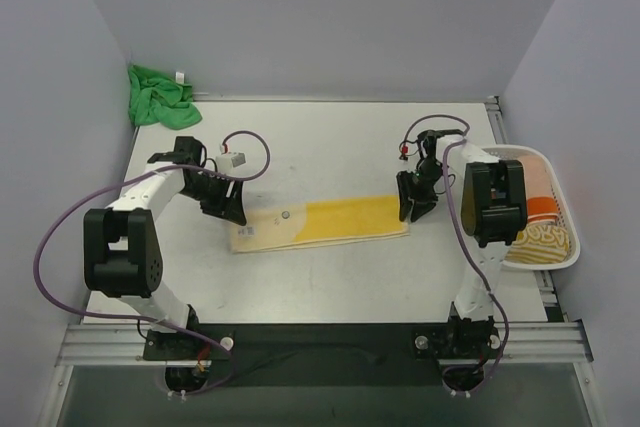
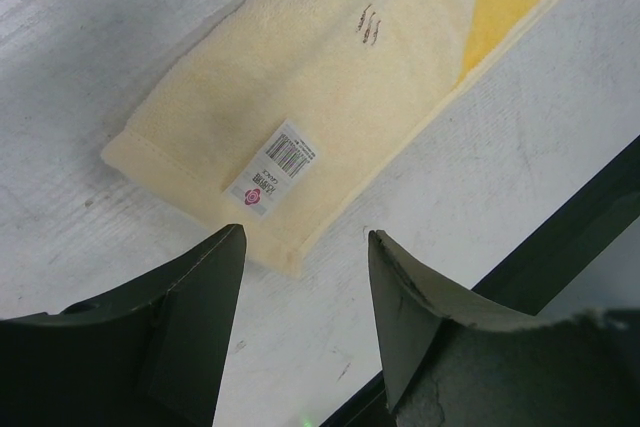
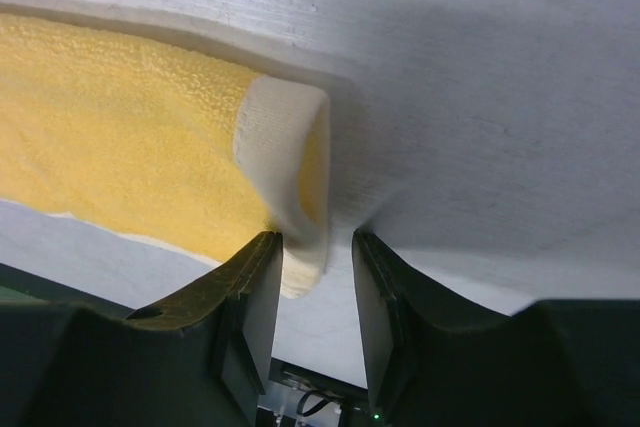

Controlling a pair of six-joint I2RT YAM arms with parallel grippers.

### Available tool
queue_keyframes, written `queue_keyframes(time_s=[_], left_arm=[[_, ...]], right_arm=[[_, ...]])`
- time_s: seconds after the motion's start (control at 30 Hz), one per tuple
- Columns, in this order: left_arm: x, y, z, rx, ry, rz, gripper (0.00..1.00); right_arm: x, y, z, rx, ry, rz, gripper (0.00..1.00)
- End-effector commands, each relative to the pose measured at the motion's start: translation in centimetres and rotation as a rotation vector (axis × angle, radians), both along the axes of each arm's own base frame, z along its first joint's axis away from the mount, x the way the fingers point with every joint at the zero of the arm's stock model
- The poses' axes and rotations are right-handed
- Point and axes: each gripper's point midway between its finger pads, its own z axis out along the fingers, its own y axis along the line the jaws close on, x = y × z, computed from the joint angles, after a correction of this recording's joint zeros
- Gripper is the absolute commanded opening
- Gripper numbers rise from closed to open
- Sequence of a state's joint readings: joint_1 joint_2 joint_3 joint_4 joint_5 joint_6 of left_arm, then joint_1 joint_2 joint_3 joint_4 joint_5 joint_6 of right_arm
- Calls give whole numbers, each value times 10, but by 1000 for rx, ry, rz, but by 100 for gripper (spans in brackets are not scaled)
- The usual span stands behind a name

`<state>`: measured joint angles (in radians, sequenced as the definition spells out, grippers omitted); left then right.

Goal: Roll the towels
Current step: Fold the towel

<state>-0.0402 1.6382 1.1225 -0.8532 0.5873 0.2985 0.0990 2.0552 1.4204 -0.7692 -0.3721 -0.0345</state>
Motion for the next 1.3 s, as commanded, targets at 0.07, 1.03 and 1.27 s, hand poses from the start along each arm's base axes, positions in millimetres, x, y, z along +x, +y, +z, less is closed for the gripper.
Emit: queue_keyframes(time_s=[0.07, 1.03, 1.27], left_arm=[[6, 0, 13, 3, -44, -3, 69], [11, -18, 5, -46, -1, 2, 66], [12, -36, -7, -76, 38, -16, 52]], right_arm=[[-14, 15, -6, 50, 89, -1, 33], [-8, 13, 86, 148, -93, 23, 0], [-12, 57, 102, 217, -113, 102, 0]])
